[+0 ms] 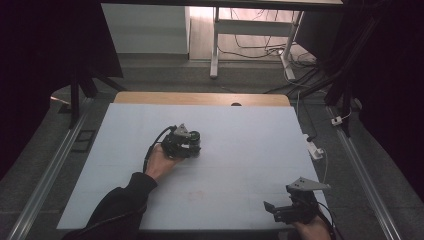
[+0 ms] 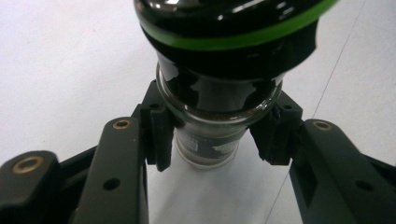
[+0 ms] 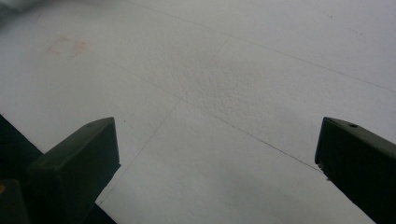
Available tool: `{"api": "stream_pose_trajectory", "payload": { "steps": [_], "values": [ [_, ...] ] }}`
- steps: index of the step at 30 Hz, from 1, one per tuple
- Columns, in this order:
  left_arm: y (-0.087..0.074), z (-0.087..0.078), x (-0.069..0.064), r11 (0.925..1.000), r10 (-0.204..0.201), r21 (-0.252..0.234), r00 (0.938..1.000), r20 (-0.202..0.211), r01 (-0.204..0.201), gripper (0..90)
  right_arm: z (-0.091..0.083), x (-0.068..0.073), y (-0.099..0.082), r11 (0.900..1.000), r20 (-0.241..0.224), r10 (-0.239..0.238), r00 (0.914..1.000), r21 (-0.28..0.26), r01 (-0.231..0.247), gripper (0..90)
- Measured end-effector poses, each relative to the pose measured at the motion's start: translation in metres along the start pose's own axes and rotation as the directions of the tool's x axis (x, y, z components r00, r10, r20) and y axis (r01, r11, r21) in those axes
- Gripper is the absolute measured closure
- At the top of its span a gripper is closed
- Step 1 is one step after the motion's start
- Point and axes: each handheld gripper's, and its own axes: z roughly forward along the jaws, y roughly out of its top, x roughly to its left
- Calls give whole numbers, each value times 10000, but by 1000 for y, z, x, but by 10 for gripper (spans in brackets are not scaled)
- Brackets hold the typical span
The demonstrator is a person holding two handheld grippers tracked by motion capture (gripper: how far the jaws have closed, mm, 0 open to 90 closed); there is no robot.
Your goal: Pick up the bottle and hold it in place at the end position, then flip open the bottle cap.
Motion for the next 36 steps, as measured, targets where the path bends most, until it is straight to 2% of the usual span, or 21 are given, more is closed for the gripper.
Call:
{"api": "stream_pose_trajectory", "payload": {
  "steps": [16, 20, 32, 36],
  "values": [
    [0, 0, 1, 10000, 16, 25, 10000, 54, -16, 533, -3, -1, 0, 9997, 32, 58, 10000, -242, -57, 0],
    [0, 0, 1, 10000, 14, 27, 10000, 75, -14, 534, -3, 0, 1, 9994, -79, 132, 9999, -328, -135, 0],
    [-1, 0, 3, 10000, 13, -1, 9998, 176, -13, 534, -4, 5, 9, 9981, -354, -140, 9993, -601, 119, 0],
    [-1, 0, 3, 10000, 54, 7, 9998, 171, -54, 534, -2, 9, 15, 9965, -573, -377, 9976, -765, 333, 0]
  ]
}}
